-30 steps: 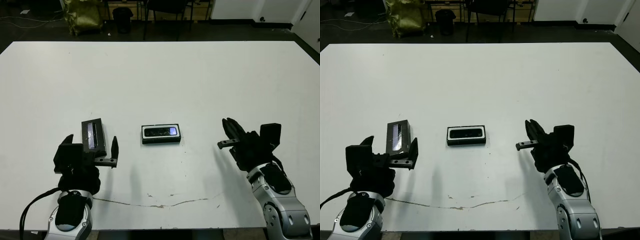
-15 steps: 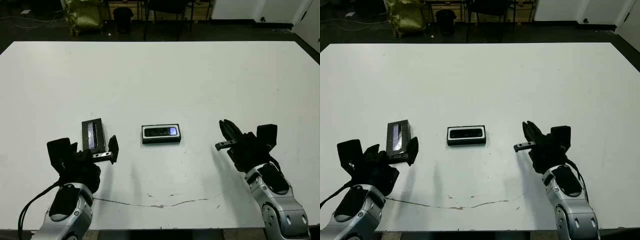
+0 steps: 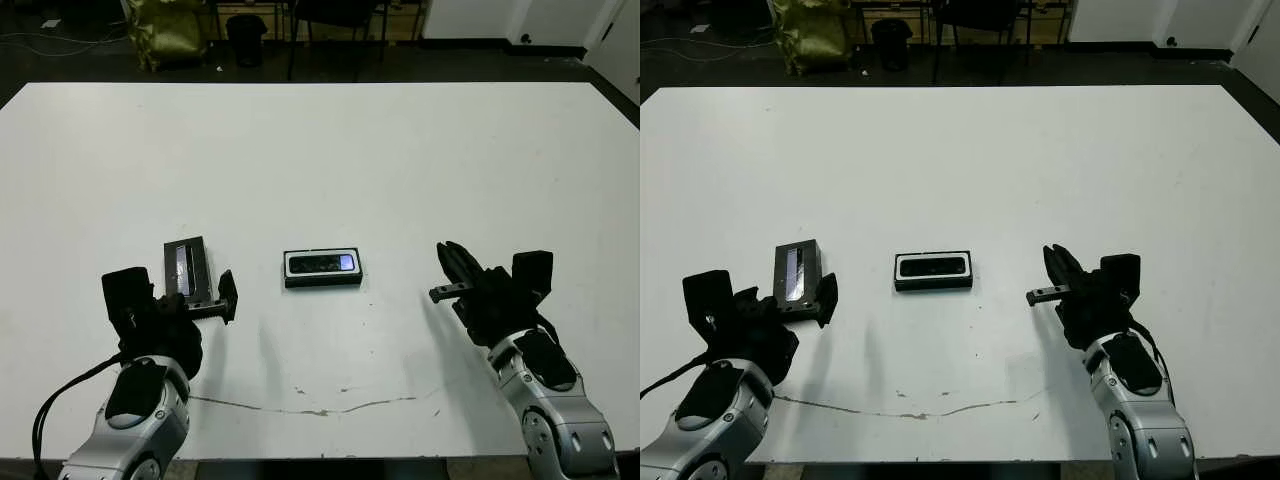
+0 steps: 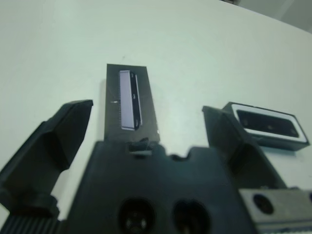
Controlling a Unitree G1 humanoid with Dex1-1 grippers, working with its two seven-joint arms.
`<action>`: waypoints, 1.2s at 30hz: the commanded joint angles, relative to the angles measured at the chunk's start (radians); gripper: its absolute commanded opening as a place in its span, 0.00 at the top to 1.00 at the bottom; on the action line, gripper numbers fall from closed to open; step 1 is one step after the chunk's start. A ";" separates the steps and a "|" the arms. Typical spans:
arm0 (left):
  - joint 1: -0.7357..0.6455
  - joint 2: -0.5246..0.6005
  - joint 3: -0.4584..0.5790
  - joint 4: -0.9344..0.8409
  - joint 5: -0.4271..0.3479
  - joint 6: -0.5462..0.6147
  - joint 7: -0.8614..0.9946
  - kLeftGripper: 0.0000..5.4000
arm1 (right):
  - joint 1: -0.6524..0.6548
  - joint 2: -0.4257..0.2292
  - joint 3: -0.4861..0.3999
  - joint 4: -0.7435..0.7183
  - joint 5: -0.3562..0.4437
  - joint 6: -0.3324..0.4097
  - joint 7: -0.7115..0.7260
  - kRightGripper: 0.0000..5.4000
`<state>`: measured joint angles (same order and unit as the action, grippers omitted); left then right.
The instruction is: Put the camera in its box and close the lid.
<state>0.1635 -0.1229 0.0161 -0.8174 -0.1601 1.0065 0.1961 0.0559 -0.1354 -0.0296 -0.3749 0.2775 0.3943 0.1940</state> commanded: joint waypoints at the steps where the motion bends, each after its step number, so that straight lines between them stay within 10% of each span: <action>1: 0.008 0.012 -0.001 0.034 0.019 -0.011 -0.003 0.00 | 0.017 -0.002 0.000 0.008 0.000 0.015 0.000 1.00; 36: -0.013 0.056 -0.005 0.135 0.046 0.015 -0.058 0.04 | 0.033 0.003 -0.004 0.023 0.019 -0.004 0.020 1.00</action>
<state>0.1493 -0.0787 0.0114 -0.6979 -0.1228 1.0126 0.1363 0.0795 -0.1347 -0.0289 -0.3696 0.2934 0.3928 0.2090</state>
